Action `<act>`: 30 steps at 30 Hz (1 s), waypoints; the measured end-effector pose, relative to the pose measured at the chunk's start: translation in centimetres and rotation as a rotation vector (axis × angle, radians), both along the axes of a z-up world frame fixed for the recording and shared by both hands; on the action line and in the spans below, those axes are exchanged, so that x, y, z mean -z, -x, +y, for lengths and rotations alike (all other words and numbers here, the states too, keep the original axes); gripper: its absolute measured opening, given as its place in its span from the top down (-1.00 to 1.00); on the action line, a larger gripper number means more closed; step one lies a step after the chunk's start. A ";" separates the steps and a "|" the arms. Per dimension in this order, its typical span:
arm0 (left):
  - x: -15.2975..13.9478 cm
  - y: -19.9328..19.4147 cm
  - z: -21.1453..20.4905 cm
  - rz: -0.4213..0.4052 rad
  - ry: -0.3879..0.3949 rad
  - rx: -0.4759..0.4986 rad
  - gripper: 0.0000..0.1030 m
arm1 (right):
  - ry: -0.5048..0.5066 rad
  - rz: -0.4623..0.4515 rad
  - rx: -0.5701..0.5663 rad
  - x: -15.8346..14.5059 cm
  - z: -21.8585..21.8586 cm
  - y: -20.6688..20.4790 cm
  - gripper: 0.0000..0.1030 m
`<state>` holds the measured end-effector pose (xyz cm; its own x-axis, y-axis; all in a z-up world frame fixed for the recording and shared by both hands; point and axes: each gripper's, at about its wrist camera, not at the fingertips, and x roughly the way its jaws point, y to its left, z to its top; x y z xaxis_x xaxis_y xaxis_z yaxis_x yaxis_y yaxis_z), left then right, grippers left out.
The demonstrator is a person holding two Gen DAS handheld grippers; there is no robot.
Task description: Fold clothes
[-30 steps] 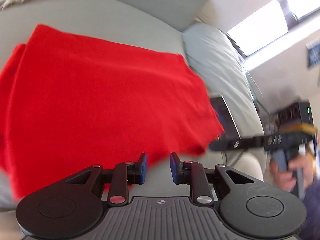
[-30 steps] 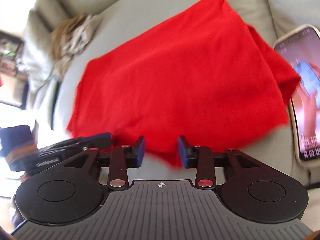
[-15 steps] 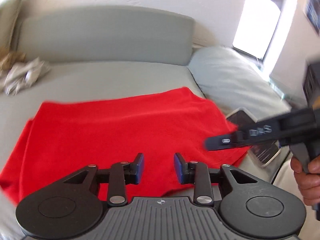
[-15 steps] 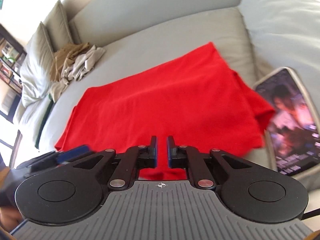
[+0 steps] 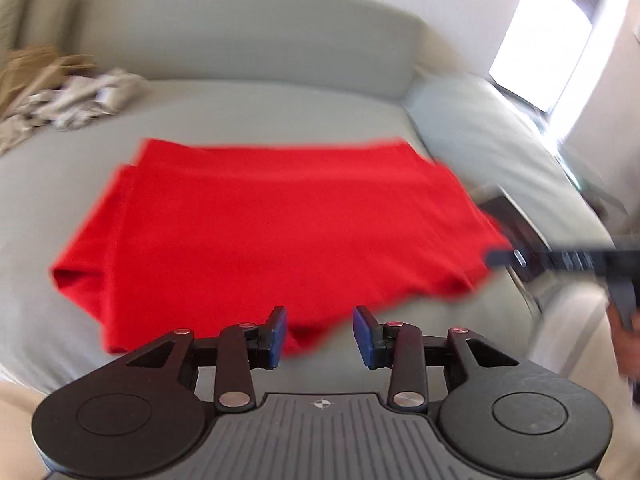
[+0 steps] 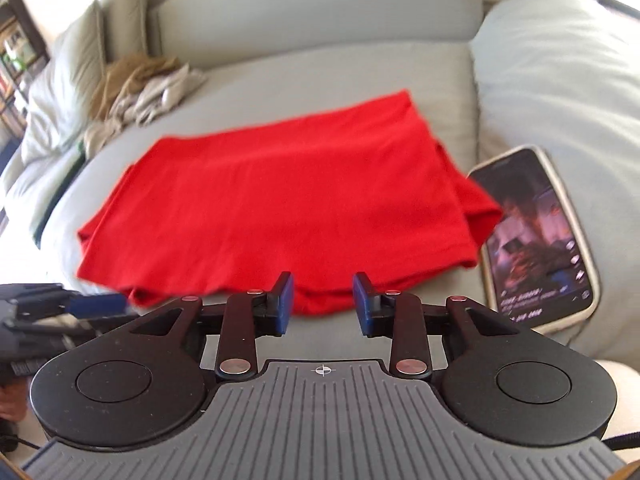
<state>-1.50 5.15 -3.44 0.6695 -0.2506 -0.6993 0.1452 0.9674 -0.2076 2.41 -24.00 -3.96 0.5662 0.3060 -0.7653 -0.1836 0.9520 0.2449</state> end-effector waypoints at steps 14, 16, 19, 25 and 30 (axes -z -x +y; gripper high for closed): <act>3.8 -3.4 1.3 -0.019 -0.163 -0.178 0.61 | 0.177 -0.177 0.207 3.4 0.7 -0.4 0.49; 4.1 -3.3 1.2 -0.025 -0.159 -0.185 0.60 | 0.159 -0.194 0.267 2.3 -0.4 -0.3 0.55; 4.2 -3.1 0.6 -0.030 -0.184 -0.188 0.60 | 0.144 -0.249 0.269 2.2 -0.9 -1.8 0.57; 4.3 -3.1 0.6 -0.026 -0.188 -0.189 0.60 | 0.182 -0.207 0.259 4.6 -0.3 -6.8 0.59; 4.4 -3.2 1.4 -0.018 -0.133 -0.202 0.58 | 0.181 -0.164 0.415 3.5 -2.8 -5.2 0.51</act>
